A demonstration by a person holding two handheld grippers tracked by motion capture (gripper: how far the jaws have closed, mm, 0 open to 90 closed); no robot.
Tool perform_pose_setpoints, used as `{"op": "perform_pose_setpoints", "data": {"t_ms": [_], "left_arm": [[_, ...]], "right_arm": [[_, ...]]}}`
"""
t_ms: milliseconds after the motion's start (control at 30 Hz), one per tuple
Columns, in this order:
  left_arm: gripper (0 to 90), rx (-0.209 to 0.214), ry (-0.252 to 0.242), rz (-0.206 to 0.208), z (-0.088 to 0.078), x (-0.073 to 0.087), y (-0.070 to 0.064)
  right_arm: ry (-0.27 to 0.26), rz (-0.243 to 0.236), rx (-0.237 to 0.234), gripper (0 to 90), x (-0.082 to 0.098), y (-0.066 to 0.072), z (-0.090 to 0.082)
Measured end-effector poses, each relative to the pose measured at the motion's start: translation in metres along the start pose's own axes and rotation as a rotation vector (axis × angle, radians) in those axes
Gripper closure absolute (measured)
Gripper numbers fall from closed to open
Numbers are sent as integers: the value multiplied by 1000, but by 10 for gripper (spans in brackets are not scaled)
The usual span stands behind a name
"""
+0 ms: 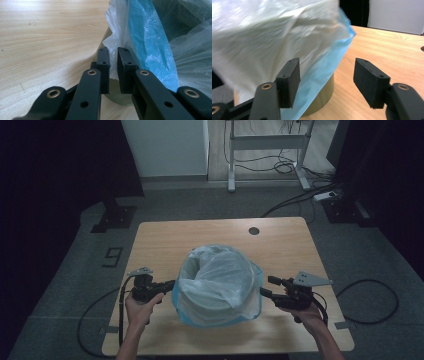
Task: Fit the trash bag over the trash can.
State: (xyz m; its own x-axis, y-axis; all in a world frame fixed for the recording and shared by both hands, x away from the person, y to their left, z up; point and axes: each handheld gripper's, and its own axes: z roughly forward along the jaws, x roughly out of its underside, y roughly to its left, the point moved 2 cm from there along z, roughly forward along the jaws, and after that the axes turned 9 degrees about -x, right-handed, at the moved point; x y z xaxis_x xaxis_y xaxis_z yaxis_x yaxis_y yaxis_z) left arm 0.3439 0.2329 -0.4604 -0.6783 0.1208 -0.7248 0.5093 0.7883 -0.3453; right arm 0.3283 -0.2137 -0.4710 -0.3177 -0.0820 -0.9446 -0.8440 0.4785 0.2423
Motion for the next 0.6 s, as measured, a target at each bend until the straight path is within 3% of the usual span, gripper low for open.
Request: {"op": "perform_pose_setpoints", "data": {"t_ms": [67,233,400,467,533,600], "left_arm": [[803,0,-1,0,0,0,0],[804,-2,-6,-1,1,-1,0],[805,1,-6,4,3,-2,-2],[804,1,-9,5,3,-3,-3],[805,1,-14,5,2,-3,-3],[805,-1,-16,7,2,-3,-3]], "right_arm": [[-10,14,20,365,-4,-5,3],[-52,103,46,395,-11,-15,11],[-45,162,74,450,-12,-17,24],[-28,158,75,599,-12,-15,30],[-11,154,46,720,-13,-13,35],[18,137,57,834,-14,-10,39]]}}
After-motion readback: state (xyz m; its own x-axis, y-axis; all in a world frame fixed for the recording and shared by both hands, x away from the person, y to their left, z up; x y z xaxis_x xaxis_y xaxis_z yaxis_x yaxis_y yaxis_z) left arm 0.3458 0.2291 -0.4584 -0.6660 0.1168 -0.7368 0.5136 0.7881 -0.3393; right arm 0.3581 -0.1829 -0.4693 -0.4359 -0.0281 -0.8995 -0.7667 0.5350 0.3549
